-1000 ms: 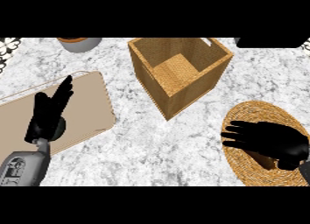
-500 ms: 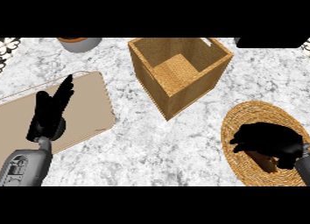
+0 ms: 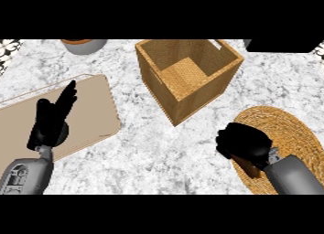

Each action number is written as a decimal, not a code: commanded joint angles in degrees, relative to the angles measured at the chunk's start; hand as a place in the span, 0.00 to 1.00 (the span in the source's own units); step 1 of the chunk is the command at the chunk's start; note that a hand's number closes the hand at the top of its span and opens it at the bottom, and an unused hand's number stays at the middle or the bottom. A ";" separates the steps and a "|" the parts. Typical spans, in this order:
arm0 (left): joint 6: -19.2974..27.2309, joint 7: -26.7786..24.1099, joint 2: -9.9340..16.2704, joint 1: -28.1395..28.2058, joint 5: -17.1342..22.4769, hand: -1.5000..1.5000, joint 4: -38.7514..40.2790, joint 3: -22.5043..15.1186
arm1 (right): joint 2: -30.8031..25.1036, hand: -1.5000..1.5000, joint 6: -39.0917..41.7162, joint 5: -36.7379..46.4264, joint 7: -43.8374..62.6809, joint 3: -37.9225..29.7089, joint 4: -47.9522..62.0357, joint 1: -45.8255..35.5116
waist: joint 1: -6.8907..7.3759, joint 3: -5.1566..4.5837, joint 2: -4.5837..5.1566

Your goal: Pick the sweet potato from the placemat and place it in the basket

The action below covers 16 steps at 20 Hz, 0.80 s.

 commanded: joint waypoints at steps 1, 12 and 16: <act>-0.55 0.03 -0.11 -0.13 0.27 0.50 0.35 -0.22 | 15.31 1.00 4.42 1.69 17.06 1.25 0.44 0.80 | 0.49 0.59 0.34; -0.67 -0.18 -1.73 -2.62 -0.78 0.50 0.91 -2.39 | 21.17 1.00 4.53 -8.58 54.69 17.94 -5.89 -7.75 | 4.79 0.99 0.95; -0.34 1.41 -1.87 -4.98 -1.10 0.50 1.09 -2.46 | 21.24 1.00 -0.72 -22.42 63.45 20.80 -10.05 -7.22 | 4.68 1.04 0.97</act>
